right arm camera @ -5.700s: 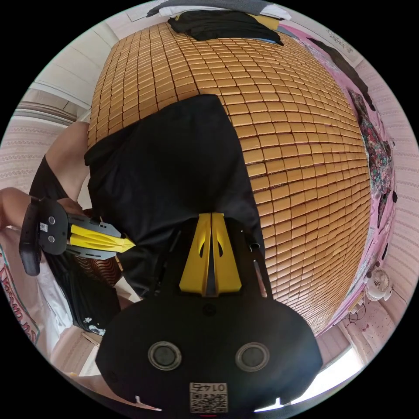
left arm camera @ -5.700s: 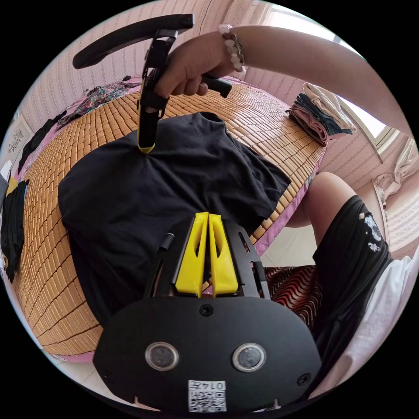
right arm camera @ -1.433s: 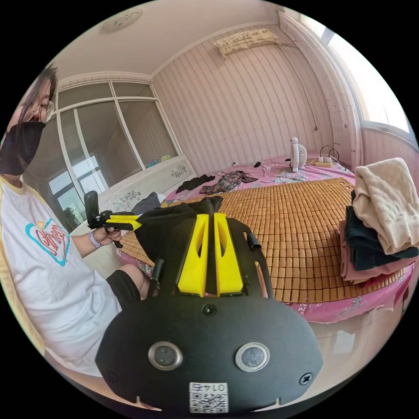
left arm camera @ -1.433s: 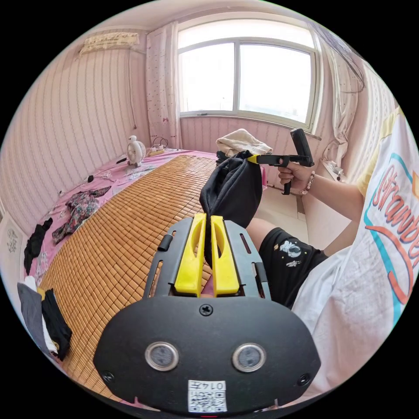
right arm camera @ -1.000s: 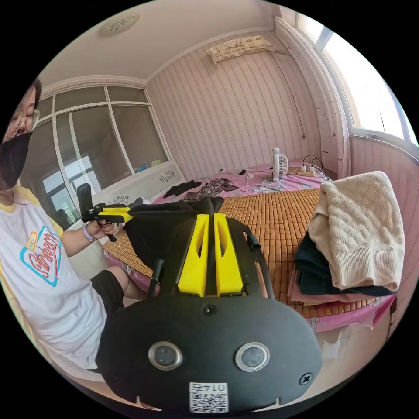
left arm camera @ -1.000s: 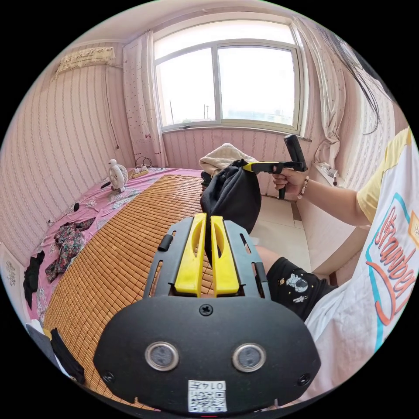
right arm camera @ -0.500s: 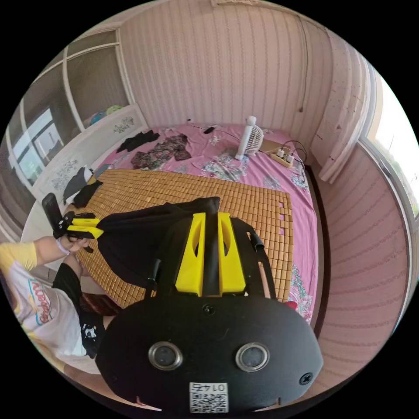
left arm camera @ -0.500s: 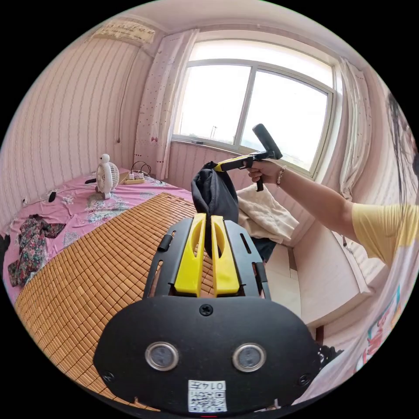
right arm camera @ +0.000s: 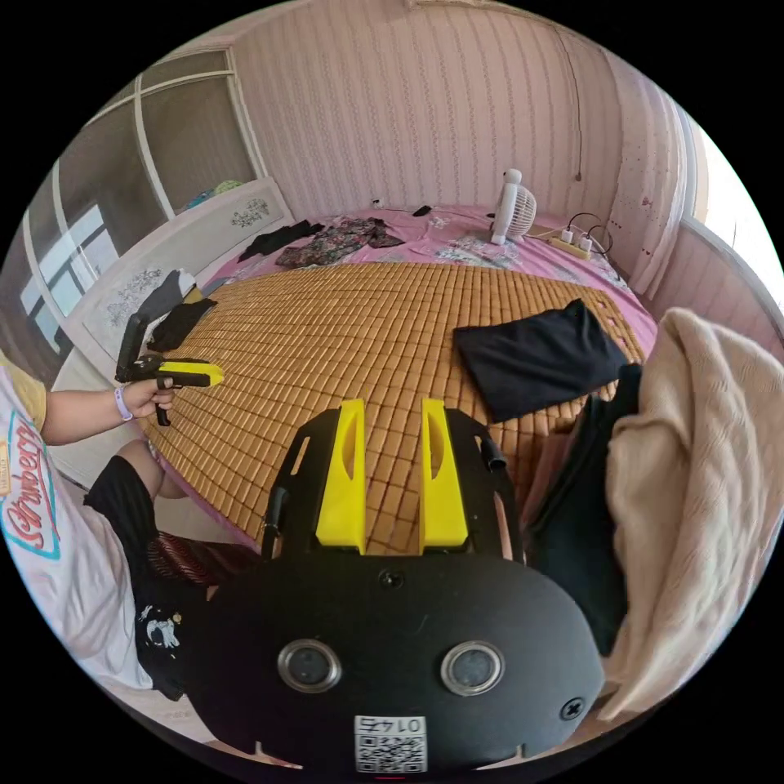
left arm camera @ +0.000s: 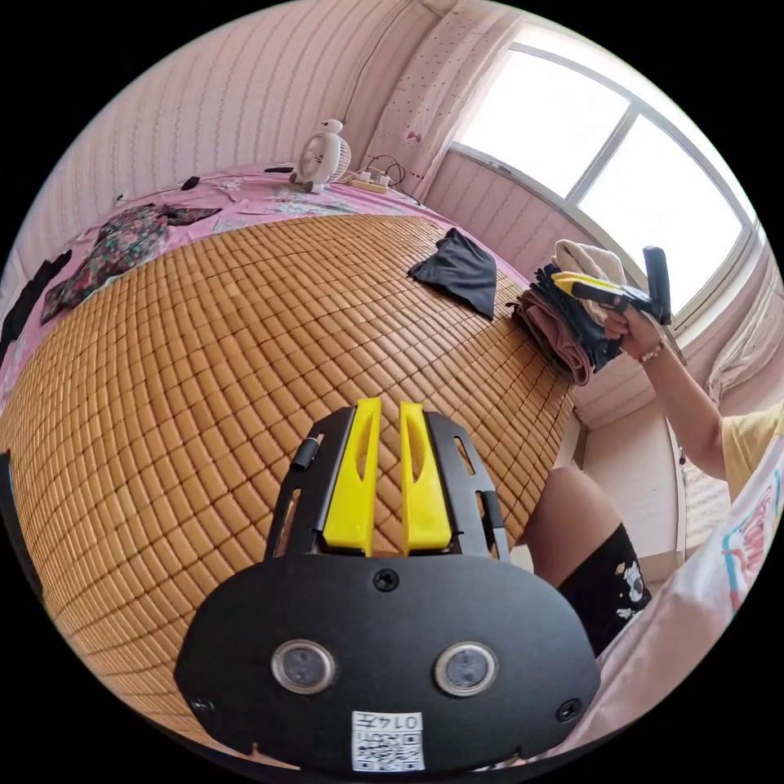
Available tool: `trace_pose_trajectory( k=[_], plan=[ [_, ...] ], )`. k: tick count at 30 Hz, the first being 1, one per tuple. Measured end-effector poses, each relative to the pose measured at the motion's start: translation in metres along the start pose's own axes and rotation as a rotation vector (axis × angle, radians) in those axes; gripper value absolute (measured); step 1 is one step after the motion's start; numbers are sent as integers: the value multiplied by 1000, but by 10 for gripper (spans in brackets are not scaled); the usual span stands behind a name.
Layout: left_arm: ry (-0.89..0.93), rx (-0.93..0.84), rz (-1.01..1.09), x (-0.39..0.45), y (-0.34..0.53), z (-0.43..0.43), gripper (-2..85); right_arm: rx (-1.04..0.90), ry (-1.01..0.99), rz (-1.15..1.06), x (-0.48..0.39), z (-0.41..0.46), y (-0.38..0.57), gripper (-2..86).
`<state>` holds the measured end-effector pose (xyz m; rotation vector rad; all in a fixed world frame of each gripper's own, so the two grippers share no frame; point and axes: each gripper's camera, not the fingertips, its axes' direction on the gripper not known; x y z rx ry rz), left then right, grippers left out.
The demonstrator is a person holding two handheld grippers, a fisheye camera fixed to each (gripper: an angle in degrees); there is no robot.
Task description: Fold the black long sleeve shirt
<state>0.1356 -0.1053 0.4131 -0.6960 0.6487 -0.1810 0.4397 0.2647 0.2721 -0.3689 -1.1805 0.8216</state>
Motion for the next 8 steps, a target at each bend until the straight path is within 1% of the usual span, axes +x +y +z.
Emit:
trace_pose_trajectory(
  k=[1,2,4,5,7,8],
  plan=[
    [-22,1,-54,-12,40,-30,40,-22,-68,31,-26,9,30,97],
    [-36,4,-86,-17,60,-45,39,-63,-135,53,-51,20,56,96],
    [-103,33,-192,-35,132,-108,40,-132,-189,73,-90,37,85,95],
    [-126,46,-216,-39,149,-124,42,-151,-224,51,-118,46,97,95],
    [-198,119,-321,-53,211,-186,47,-189,-284,15,-156,59,104,94],
    [-209,140,-344,-57,225,-201,48,-217,-284,-51,-181,65,102,93]
  ],
)
